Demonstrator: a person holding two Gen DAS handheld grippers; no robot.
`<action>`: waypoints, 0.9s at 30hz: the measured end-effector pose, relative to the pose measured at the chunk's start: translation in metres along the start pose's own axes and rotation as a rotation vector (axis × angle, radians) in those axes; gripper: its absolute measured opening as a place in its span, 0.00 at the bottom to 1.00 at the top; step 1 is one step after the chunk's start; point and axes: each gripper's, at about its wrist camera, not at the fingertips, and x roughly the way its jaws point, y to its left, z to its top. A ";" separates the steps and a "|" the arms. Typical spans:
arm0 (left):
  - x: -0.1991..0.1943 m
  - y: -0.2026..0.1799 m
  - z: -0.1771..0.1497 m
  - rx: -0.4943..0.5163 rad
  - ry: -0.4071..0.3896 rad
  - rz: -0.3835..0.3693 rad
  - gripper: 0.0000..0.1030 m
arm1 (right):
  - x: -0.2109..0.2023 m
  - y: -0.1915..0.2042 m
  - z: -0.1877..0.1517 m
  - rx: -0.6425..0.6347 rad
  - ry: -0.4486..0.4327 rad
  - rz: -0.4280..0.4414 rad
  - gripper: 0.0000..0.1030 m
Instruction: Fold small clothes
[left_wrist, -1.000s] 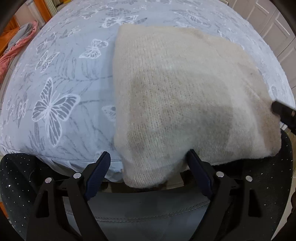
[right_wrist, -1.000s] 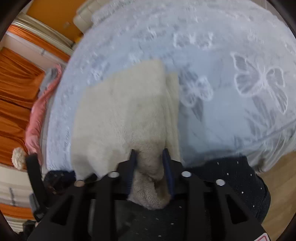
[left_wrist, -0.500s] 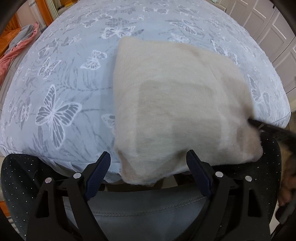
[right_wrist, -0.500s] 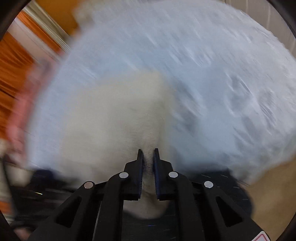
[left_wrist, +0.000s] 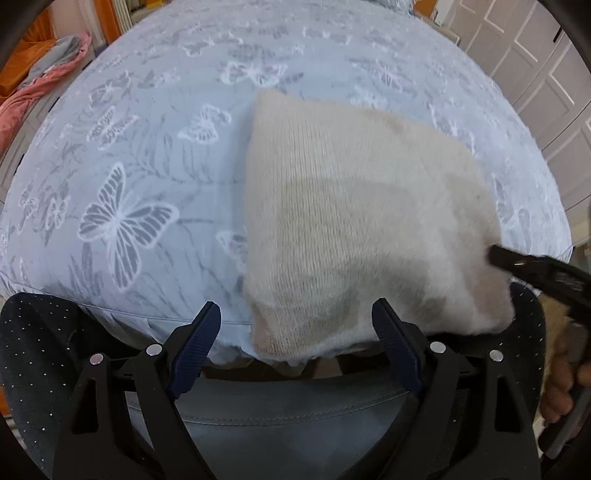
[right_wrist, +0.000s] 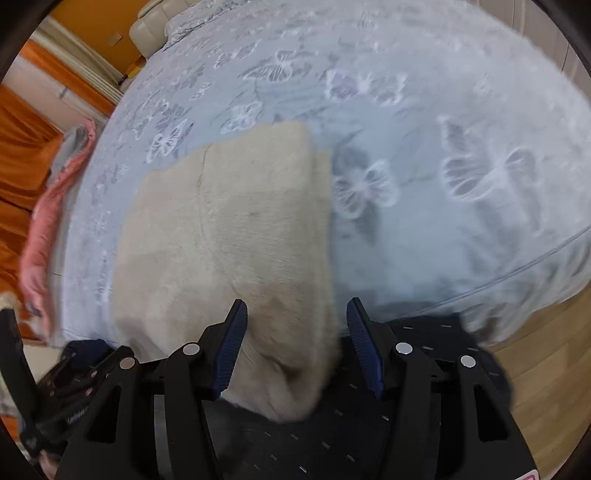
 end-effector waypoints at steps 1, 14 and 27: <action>-0.004 0.000 0.001 -0.004 -0.009 -0.003 0.79 | 0.002 0.010 0.001 -0.021 0.018 0.001 0.20; -0.024 0.008 -0.003 -0.007 -0.029 0.006 0.82 | 0.026 0.003 -0.002 -0.198 0.110 -0.371 0.00; -0.016 -0.006 -0.003 0.023 -0.021 0.038 0.82 | 0.030 0.029 -0.004 -0.060 0.098 0.013 0.56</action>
